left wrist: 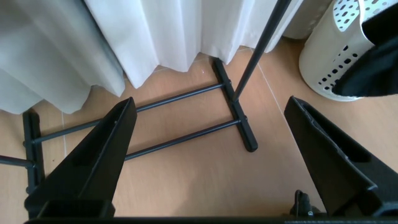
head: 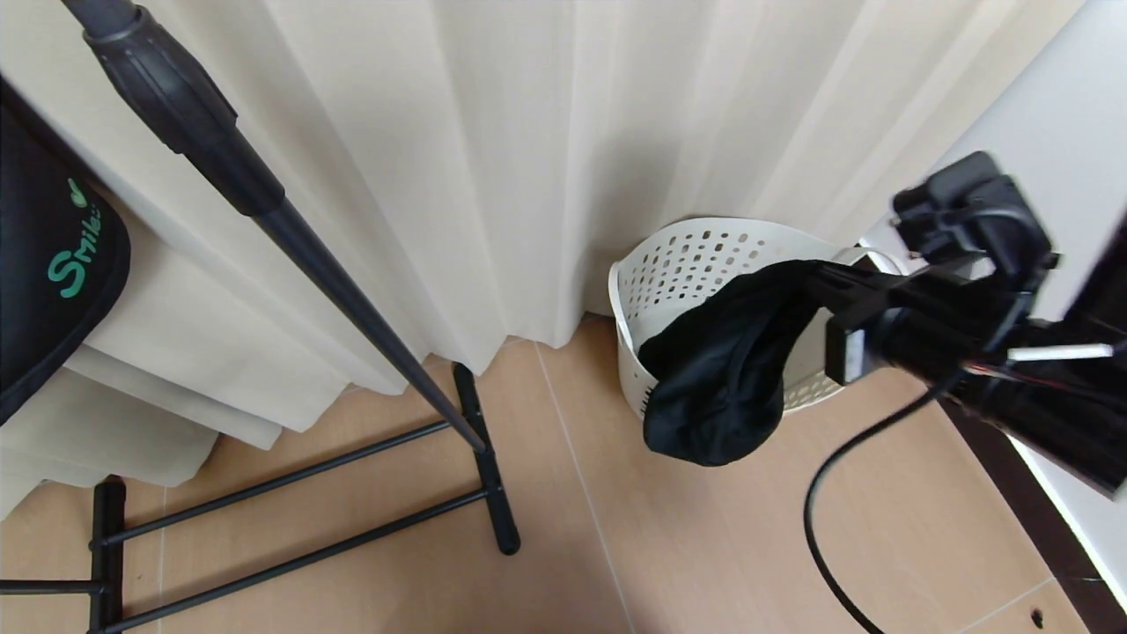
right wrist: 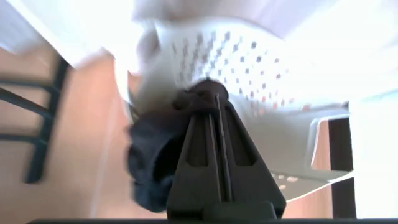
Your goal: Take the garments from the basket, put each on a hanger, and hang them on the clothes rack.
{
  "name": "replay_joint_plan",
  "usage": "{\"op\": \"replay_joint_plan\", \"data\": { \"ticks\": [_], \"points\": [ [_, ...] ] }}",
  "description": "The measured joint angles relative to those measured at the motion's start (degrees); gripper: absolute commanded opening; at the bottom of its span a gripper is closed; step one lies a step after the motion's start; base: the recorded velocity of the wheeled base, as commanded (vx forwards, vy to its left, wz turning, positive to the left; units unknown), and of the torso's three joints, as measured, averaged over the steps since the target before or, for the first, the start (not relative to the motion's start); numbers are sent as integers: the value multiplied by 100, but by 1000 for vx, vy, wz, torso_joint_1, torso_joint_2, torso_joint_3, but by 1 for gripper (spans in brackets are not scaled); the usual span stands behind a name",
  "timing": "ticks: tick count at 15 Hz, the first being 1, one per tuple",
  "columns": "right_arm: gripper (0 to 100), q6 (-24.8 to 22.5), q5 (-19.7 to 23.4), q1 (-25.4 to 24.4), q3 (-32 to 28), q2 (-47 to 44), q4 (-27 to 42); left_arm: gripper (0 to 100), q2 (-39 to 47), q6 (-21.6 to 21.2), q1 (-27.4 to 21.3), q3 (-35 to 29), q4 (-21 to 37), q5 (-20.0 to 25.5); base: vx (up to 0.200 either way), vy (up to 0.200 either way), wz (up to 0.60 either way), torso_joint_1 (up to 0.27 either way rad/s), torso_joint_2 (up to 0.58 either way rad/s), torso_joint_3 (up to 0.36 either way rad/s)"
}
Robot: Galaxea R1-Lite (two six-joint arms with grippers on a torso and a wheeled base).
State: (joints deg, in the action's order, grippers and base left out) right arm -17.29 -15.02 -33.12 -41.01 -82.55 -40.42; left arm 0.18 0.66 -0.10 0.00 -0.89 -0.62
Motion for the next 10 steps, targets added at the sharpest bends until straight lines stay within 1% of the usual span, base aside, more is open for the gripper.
{"op": "replay_joint_plan", "data": {
  "ticks": [2,4,6,8,10],
  "points": [
    [0,29,-9,-456,568,922,61,100,0,7,0,0,0,0,0,0,0,0,0,0],
    [0,38,-2,-701,874,1462,83,100,0,5,7,0,0,2,0,0,0,0,0,0],
    [0,46,22,-758,946,1652,57,100,0,-4,2,0,-1,11,0,0,0,0,0,0],
    [0,76,38,-767,979,1660,24,100,0,0,2,0,-1,11,0,0,0,0,0,0],
    [0,207,44,-751,1008,1615,24,100,0,2,2,0,0,11,0,0,0,0,0,0]
  ]
}}
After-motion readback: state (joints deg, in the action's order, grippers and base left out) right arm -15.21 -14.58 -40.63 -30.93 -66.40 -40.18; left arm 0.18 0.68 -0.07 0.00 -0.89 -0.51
